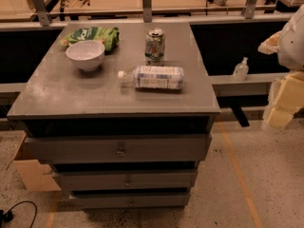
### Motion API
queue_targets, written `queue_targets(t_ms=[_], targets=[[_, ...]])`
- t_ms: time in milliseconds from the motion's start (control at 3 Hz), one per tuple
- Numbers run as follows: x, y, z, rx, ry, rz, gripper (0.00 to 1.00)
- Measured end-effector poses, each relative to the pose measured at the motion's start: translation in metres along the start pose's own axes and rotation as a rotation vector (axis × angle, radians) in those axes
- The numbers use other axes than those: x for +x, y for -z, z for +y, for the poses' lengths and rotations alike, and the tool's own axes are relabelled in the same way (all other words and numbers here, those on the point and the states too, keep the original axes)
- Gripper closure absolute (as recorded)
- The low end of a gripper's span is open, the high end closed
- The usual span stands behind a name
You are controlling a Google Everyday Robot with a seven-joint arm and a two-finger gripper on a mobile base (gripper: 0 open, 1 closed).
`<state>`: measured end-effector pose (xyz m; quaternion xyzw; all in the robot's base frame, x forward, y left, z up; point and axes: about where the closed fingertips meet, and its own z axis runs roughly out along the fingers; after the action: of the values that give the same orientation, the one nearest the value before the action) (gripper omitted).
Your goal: Move blue plastic bottle near white bowl
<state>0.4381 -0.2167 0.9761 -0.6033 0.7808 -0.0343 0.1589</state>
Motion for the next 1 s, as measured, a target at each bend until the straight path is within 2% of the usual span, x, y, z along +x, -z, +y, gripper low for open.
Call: queue_targets(t_ms=[333, 667, 1000], targets=[[0.000, 0.000, 0.000, 0.000, 0.000, 0.000, 0.00], [-0.013, -0.012, -0.009, 0.012, 0.003, -0.068, 0.00], [-0.050, -0.044, -0.035, 0.019, 0.012, -0.276, 0.00]])
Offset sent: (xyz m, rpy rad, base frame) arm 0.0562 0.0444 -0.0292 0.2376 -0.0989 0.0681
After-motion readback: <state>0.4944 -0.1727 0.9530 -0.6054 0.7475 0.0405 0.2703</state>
